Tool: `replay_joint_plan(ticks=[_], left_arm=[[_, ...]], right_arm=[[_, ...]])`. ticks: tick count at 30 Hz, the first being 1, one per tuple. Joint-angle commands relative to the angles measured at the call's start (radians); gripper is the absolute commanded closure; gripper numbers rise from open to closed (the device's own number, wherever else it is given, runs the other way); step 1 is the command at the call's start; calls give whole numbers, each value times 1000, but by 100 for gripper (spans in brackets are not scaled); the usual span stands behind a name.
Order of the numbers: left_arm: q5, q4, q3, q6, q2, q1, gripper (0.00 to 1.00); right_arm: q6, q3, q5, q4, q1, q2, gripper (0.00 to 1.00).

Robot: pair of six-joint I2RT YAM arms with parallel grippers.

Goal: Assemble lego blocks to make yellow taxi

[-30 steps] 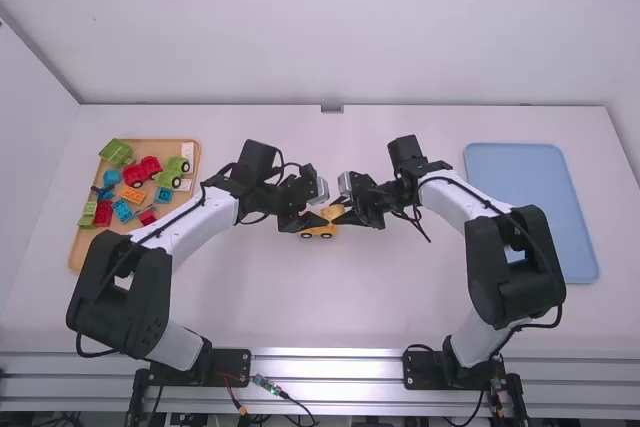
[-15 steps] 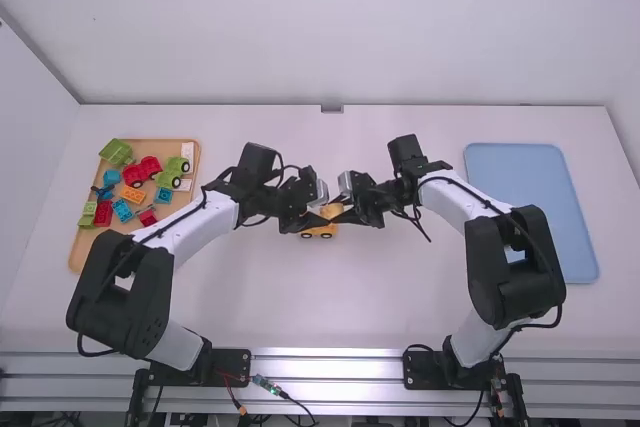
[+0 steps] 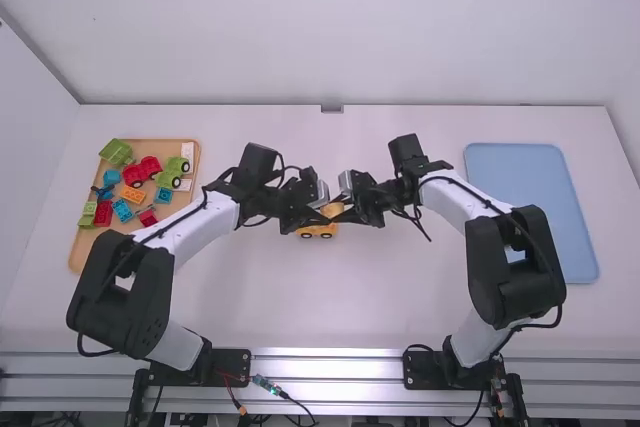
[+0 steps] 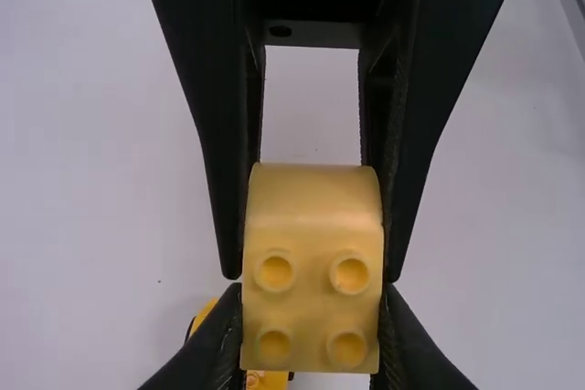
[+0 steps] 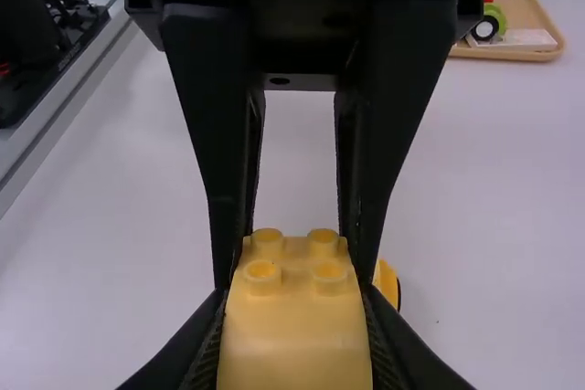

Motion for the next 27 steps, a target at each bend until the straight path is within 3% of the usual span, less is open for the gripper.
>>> replay_joint_plan(ticks=[1,5,6,7,10,16,20,24,27], left_arm=[[6,10,-8,-4,0,-5,83],[3,17,-8,-4,0,-8,85],[0,16,-7,-4,0,-8,85],[-5,16,-7,-4,0,-8,85],[-69,22,-7,-30,0,-8,83],[-119,8,-7,-38,0,-8,87],[-178,19,-7,-74,0,-30,93],[-267,-4,13,-70,0,-96,94],[-295,-51,58,-41,9,-154,96]], right_arm=[[-6,17,-30,-11,8,-11,93],[-5,17,-30,-11,8,-11,61],[-6,17,-29,-10,8,-11,46],[-6,17,-29,-10,8,-11,42],[-6,19,-23,-7,-14,-11,1],[-5,37,10,-66,-97,-25,1],[-6,32,8,-120,-217,-67,1],[53,3,2,-92,-330,-99,1],[148,-61,11,11,-401,-117,1]])
